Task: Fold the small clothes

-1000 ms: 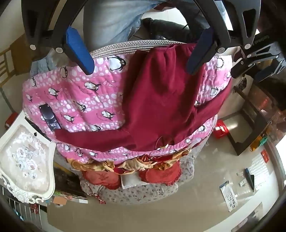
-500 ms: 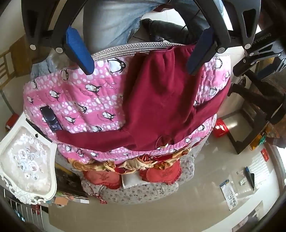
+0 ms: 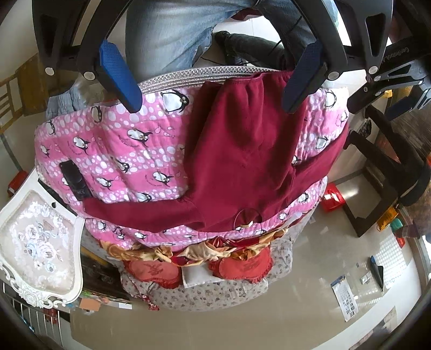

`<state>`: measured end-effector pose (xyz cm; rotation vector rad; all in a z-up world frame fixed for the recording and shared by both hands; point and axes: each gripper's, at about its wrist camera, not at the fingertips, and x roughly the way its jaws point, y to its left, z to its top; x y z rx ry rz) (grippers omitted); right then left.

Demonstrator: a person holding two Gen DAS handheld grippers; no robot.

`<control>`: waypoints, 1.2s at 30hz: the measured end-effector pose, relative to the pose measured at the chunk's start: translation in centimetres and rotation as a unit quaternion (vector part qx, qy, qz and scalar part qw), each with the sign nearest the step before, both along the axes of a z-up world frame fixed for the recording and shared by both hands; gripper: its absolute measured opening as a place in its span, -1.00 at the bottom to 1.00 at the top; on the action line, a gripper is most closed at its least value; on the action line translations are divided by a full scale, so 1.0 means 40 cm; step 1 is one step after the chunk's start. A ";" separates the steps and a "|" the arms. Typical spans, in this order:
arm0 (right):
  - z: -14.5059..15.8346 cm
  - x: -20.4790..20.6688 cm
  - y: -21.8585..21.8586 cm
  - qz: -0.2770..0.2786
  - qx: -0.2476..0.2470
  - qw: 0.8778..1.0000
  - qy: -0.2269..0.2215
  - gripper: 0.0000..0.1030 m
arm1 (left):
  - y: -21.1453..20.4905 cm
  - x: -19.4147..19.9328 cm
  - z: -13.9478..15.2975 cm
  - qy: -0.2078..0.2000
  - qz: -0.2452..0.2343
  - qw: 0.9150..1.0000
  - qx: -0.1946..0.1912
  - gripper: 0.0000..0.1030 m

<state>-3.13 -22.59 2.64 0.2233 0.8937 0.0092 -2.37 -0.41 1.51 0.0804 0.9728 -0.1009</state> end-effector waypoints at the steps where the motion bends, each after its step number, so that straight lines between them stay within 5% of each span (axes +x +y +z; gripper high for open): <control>1: -0.002 0.003 0.002 0.000 -0.001 1.000 0.004 0.99 | -0.003 0.009 -0.005 0.016 -0.012 1.000 -0.012 0.99; 6: -0.018 0.019 -0.007 -0.003 -0.007 0.999 0.032 0.99 | -0.054 0.027 -0.014 0.063 -0.081 0.993 -0.061 0.99; 11: -0.036 0.047 -0.048 -0.027 -0.009 0.998 0.052 0.99 | -0.096 0.050 -0.025 0.073 -0.112 0.989 -0.063 0.99; 36: -0.118 0.187 -0.068 -0.033 -0.020 0.993 0.116 0.99 | -0.080 0.192 -0.119 0.134 -0.093 0.985 -0.052 0.99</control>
